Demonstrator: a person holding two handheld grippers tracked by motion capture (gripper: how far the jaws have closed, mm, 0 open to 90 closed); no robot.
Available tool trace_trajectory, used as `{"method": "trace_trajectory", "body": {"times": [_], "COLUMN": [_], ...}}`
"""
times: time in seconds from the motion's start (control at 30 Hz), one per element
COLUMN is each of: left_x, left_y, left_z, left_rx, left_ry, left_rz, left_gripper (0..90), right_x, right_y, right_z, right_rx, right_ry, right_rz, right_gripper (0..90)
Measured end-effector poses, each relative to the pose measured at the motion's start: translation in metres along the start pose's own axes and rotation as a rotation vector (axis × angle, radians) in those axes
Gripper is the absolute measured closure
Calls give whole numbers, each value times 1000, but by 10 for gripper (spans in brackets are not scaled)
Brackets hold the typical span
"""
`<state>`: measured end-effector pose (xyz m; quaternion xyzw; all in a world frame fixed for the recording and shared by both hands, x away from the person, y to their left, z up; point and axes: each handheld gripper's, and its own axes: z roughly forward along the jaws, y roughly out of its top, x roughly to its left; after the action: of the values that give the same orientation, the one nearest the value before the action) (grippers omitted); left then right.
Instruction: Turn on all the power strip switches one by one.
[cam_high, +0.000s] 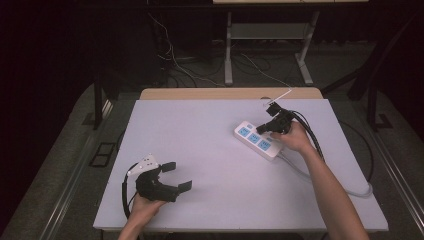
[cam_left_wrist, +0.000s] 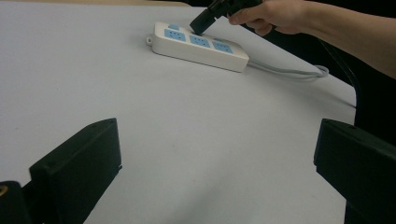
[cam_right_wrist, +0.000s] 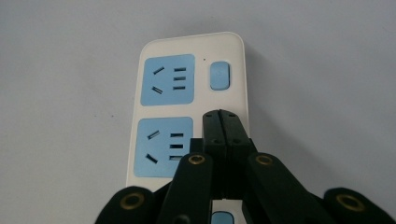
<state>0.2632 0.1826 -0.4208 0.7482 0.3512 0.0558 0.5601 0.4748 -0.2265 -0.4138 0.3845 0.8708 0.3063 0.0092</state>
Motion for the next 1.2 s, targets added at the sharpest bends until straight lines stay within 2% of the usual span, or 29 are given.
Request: {"method": "trace_trajectory", "body": {"times": [0.23, 0.43, 0.67, 0.77, 0.87, 1.2], "left_x": [1, 1, 1, 1, 1, 2], "left_y": [0, 0, 0, 0, 0, 0], "left_z": [0, -1, -1, -1, -2, -3], "left_rx": [0, -5, -7, -7, -8, -10], "left_ry": [2, 4, 1, 1, 2, 2], "left_rz": [-4, -3, -6, -7, -8, -8], "left_gripper": [0, 0, 0, 0, 0, 0], "right_x": [-1, 6, 5, 5, 5, 8], "right_y": [-4, -2, 0, 0, 2, 12], "right_z": [0, 0, -2, -2, -5, -18], "right_rx": [-31, -17, -13, -10, -30, -38], "right_ry": [12, -38, -27, -26, -11, -21], "right_rz": [-1, -45, -13, -14, -12, -30], "right_gripper": [900, 900, 900, 900, 900, 900]}}
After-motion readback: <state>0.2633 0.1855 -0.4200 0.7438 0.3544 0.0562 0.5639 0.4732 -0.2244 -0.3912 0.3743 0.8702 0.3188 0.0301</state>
